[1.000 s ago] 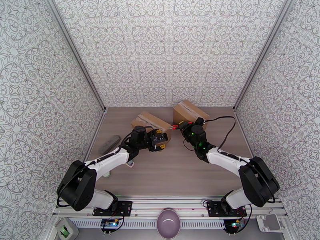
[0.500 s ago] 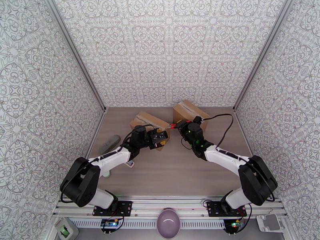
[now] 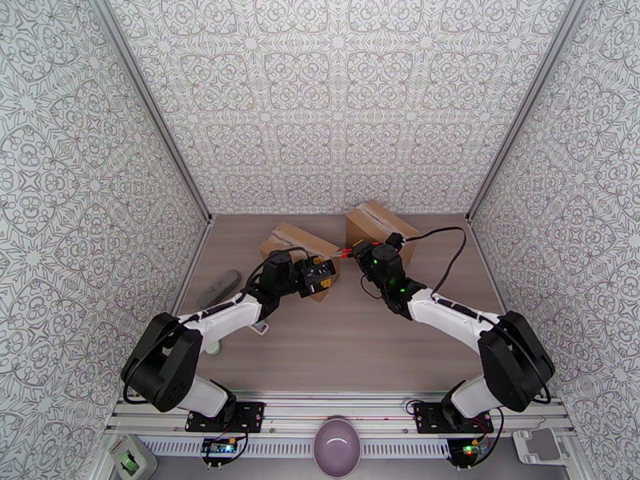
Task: Unpack the express box
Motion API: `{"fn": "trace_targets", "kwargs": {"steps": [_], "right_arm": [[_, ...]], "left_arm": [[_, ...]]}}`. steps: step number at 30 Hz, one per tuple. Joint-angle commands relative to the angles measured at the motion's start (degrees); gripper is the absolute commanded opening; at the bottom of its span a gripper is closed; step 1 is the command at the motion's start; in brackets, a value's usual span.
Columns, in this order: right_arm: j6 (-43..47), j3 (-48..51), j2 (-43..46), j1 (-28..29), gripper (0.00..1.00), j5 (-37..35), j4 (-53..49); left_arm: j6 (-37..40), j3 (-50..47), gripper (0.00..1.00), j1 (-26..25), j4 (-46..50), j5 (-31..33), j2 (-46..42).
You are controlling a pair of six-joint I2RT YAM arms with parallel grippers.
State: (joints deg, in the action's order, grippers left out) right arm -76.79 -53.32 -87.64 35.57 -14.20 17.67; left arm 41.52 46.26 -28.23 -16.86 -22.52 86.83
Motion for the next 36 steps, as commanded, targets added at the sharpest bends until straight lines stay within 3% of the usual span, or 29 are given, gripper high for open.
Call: {"fn": "trace_targets", "kwargs": {"steps": [1, 16, 23, 30, 36], "right_arm": [[-0.4, 1.1, 1.6, 2.0, 0.0, 2.0, -4.0], [0.5, 1.5, 1.2, 2.1, 0.0, 1.5, -1.4], [1.0, 3.8, 3.4, 2.1, 0.0, -4.6, 0.4], [1.1, 3.7, 0.8, 2.1, 0.0, -4.7, 6.2], [4.3, 1.4, 1.1, 2.0, 0.0, -6.0, 2.6]], "left_arm": [[-1.7, -0.3, 0.55, 0.3, -0.4, 1.1, 1.2], [-2.4, -0.6, 0.54, 0.2, -0.3, 1.1, 0.6], [-2.5, -1.1, 0.55, -0.1, 0.0, 0.7, 0.1], [-2.7, -1.3, 0.54, -0.8, 0.0, 1.2, 0.2], [-2.8, -1.3, 0.54, -1.0, -0.1, 1.5, 0.1]]}}
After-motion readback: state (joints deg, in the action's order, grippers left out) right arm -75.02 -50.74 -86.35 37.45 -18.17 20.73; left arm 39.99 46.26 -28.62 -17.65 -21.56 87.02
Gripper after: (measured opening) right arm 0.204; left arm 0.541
